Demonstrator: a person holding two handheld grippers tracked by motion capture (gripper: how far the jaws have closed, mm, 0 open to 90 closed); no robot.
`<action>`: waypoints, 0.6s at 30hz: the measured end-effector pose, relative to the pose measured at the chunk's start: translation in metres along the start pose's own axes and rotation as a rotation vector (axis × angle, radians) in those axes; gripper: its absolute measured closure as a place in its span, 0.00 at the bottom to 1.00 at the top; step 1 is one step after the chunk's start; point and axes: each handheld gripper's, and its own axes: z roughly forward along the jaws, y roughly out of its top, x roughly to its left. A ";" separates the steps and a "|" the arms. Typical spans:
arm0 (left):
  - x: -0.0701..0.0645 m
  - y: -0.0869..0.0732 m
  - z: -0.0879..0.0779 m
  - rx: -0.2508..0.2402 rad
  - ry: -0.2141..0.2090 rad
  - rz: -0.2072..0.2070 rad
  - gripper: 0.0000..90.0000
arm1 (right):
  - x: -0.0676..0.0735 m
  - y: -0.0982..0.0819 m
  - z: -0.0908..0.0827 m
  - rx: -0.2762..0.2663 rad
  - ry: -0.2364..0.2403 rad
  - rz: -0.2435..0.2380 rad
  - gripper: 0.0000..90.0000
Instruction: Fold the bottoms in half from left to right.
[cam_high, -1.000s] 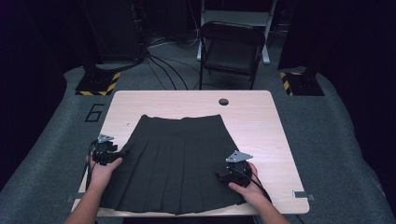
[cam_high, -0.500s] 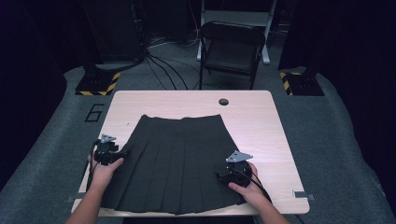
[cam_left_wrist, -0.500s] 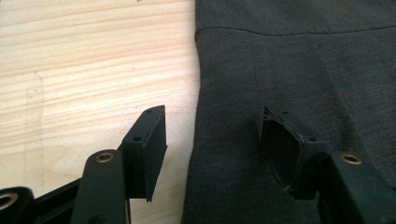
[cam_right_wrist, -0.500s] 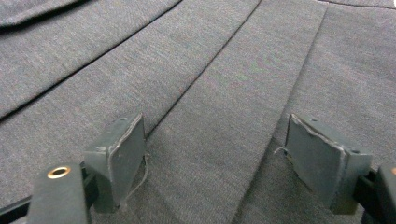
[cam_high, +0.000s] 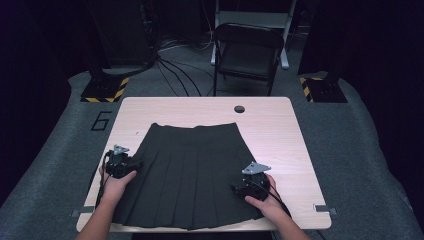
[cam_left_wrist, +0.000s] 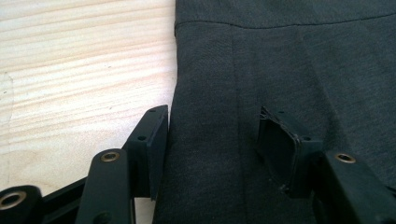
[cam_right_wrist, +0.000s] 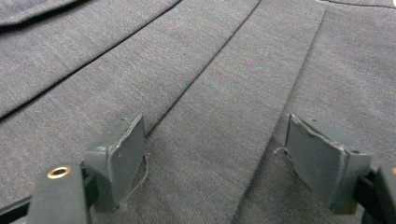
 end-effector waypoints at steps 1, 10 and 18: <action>0.000 -0.002 0.001 -0.007 -0.007 -0.012 0.48 | 0.000 0.000 0.000 0.001 0.001 0.001 0.22; -0.004 -0.006 0.000 -0.031 -0.010 -0.022 0.48 | 0.000 0.000 0.000 0.000 0.000 0.001 0.22; -0.007 -0.011 0.000 -0.062 -0.005 -0.016 0.55 | 0.000 0.000 0.000 0.000 0.000 0.001 0.22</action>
